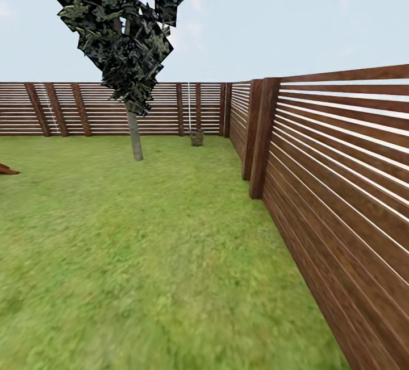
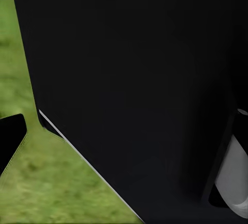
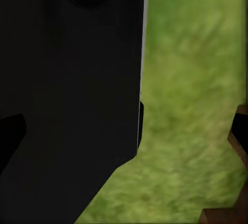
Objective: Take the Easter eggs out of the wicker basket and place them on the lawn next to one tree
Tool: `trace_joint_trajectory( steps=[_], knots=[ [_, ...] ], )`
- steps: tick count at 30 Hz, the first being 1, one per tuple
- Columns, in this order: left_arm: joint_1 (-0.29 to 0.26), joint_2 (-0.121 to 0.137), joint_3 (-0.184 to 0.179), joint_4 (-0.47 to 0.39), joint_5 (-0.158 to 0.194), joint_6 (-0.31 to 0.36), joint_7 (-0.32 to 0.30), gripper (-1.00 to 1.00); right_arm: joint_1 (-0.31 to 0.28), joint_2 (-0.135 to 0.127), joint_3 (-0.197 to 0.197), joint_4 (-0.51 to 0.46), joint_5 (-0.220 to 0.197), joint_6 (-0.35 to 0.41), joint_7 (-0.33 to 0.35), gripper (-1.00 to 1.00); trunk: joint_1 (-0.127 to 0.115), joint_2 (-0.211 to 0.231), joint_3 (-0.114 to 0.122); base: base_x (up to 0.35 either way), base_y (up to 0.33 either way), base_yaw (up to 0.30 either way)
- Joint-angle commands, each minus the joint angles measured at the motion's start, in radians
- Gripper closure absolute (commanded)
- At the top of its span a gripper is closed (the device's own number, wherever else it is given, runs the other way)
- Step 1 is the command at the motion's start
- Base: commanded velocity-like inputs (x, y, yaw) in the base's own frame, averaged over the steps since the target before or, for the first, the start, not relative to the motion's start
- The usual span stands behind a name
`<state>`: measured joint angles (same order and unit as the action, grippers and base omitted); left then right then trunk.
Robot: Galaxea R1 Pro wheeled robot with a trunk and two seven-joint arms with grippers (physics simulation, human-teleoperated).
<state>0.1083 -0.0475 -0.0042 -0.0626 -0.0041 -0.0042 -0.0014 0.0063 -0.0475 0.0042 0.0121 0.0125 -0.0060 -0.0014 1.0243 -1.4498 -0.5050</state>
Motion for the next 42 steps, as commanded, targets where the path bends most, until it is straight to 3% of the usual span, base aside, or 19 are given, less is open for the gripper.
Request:
trace_joint_trajectory(
  steps=[1, 42],
  knots=[
    [0.001, 0.000, 0.000, -0.002, 0.000, 0.000, 0.000, -1.00, 0.000, 0.000, 0.000, 0.000, 0.001, -0.001, 0.000, -1.00, 0.001, 0.000, -0.001, 0.339, 0.000, 0.000],
    [0.001, 0.000, 0.000, -0.002, 0.000, 0.000, 0.000, -1.00, 0.000, 0.000, 0.000, 0.000, 0.000, 0.000, 0.000, -1.00, 0.001, 0.000, -0.001, 0.339, 0.000, 0.000]
  ],
)
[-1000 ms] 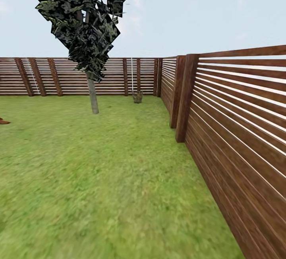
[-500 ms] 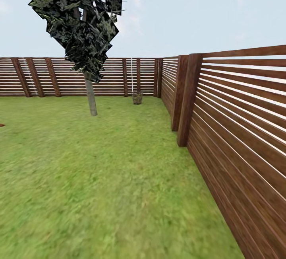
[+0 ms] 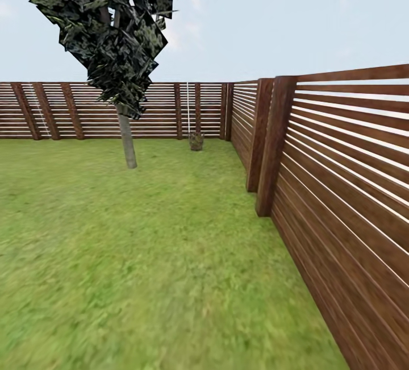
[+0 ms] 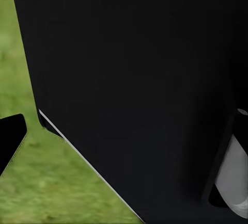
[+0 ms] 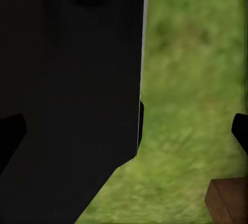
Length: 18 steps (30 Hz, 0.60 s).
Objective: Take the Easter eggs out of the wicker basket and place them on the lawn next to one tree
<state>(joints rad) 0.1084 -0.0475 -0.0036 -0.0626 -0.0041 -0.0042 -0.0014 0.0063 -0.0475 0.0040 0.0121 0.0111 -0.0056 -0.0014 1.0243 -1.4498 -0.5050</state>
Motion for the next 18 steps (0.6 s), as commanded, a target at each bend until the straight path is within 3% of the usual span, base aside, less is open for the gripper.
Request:
trace_joint_trajectory(
  steps=[1, 18],
  knots=[
    [0.001, 0.000, 0.000, -0.002, 0.000, 0.000, 0.000, -1.00, 0.000, 0.000, 0.000, 0.000, 0.001, -0.001, 0.000, -1.00, 0.001, 0.000, -0.001, 0.339, 0.000, 0.000],
    [0.000, 0.000, -0.001, -0.002, 0.000, 0.000, 0.000, -1.00, 0.000, 0.000, 0.000, 0.000, 0.001, -0.001, 0.000, -1.00, 0.001, 0.000, -0.001, 0.339, 0.000, 0.000]
  ],
)
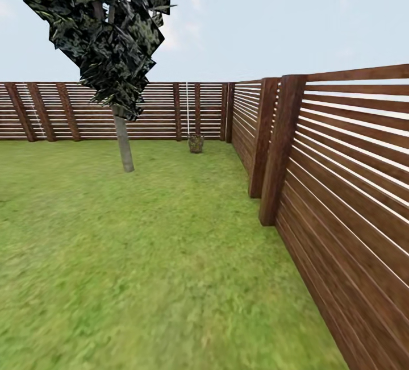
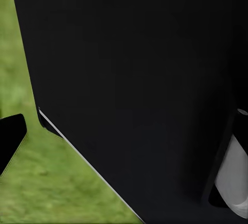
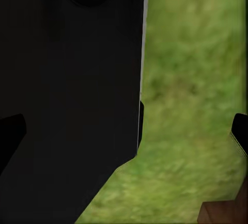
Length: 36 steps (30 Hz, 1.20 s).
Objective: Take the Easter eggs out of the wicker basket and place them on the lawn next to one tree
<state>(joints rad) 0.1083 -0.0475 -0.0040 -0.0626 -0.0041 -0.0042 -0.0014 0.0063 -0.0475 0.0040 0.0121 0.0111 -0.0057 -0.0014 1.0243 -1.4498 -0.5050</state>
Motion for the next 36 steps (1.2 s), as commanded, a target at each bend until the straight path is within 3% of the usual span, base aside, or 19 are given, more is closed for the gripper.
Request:
trace_joint_trajectory(
  steps=[1, 36],
  knots=[
    [0.001, 0.000, 0.000, -0.002, 0.000, 0.000, 0.000, -1.00, 0.000, 0.000, 0.000, 0.000, 0.001, -0.001, 0.000, -1.00, 0.001, 0.000, -0.001, 0.339, 0.000, 0.000],
    [0.001, 0.000, -0.001, -0.002, 0.000, 0.000, 0.000, -1.00, 0.000, 0.000, -0.001, 0.000, 0.002, 0.000, 0.000, -1.00, 0.001, 0.000, -0.001, 0.339, 0.000, 0.000]
  ],
)
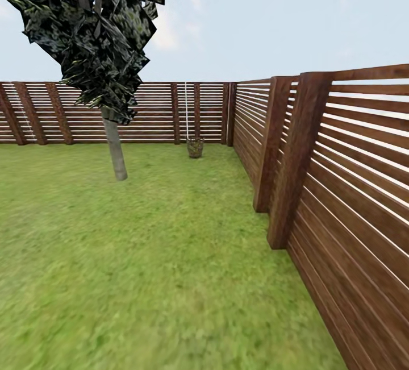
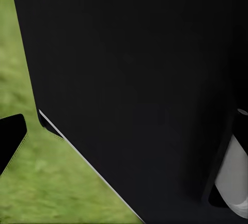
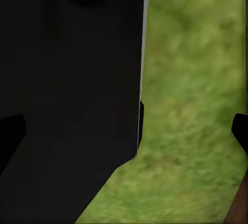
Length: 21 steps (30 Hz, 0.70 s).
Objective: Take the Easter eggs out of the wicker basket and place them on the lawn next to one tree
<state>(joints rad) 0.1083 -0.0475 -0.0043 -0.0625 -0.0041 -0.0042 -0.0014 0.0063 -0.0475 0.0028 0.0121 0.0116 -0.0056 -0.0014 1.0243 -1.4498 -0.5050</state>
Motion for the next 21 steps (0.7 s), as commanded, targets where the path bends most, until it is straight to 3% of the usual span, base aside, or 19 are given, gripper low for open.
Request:
trace_joint_trajectory(
  steps=[1, 21],
  knots=[
    [0.001, 0.000, 0.000, -0.002, 0.000, 0.000, 0.000, -1.00, 0.000, 0.000, 0.000, 0.000, 0.001, -0.001, 0.000, -1.00, 0.001, 0.000, -0.001, 0.339, 0.000, 0.000],
    [0.001, 0.000, 0.000, -0.001, 0.000, 0.000, 0.000, -1.00, 0.000, 0.000, -0.001, 0.000, 0.001, -0.001, 0.000, -1.00, 0.001, 0.000, -0.001, 0.339, 0.000, 0.000]
  ],
)
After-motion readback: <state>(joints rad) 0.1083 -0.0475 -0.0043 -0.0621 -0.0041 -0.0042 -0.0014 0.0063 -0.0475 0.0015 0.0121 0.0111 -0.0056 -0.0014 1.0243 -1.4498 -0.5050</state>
